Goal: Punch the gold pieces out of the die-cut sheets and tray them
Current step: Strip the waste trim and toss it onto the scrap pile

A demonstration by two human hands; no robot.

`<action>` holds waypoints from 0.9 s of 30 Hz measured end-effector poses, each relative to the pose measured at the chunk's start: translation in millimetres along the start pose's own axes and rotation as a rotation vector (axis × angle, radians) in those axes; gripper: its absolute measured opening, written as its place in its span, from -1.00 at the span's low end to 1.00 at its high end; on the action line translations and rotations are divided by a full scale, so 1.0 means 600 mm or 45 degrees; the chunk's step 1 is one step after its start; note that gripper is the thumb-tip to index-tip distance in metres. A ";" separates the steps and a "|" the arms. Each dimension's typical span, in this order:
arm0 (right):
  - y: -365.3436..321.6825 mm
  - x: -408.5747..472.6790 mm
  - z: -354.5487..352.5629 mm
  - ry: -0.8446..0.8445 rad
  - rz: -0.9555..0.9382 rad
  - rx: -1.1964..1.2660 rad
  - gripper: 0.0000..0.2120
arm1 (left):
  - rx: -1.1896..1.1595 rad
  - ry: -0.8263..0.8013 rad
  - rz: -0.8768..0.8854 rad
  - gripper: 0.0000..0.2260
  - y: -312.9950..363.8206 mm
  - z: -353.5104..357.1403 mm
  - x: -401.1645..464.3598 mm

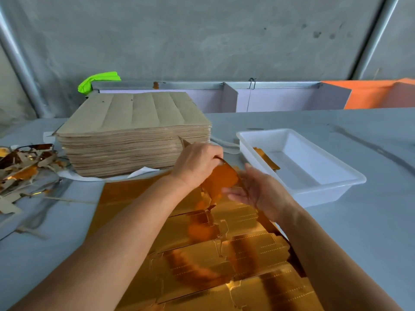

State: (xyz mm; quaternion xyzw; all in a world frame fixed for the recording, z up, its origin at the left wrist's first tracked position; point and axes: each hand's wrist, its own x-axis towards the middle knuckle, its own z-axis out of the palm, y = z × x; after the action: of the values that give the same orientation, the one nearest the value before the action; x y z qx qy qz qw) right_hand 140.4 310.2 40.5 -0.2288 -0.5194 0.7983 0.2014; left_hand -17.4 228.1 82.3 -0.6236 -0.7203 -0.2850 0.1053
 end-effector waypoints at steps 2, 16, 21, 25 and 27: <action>0.005 -0.002 -0.009 -0.057 0.019 0.253 -0.69 | -0.075 0.006 -0.049 -0.91 -0.008 -0.005 -0.003; 0.033 0.020 0.025 0.347 -0.550 -0.800 -0.91 | -0.103 -0.130 0.051 -0.89 -0.014 -0.010 -0.020; 0.029 0.023 0.026 0.382 -0.572 -0.917 -0.89 | -0.177 -0.054 0.091 -0.92 -0.016 -0.008 -0.029; 0.030 0.037 0.008 0.585 -0.421 -0.745 -0.87 | -0.232 0.072 0.101 -0.96 -0.021 -0.008 -0.032; 0.032 0.043 -0.004 0.746 -0.287 -0.537 -0.85 | -0.215 0.084 0.101 -0.95 -0.026 -0.012 -0.032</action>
State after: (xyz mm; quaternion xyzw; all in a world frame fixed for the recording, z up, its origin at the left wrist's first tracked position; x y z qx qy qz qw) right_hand 119.3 319.1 18.3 -0.4253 -0.6146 0.5473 0.3766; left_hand -30.2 207.1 73.9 -0.6485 -0.6647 -0.3607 0.0871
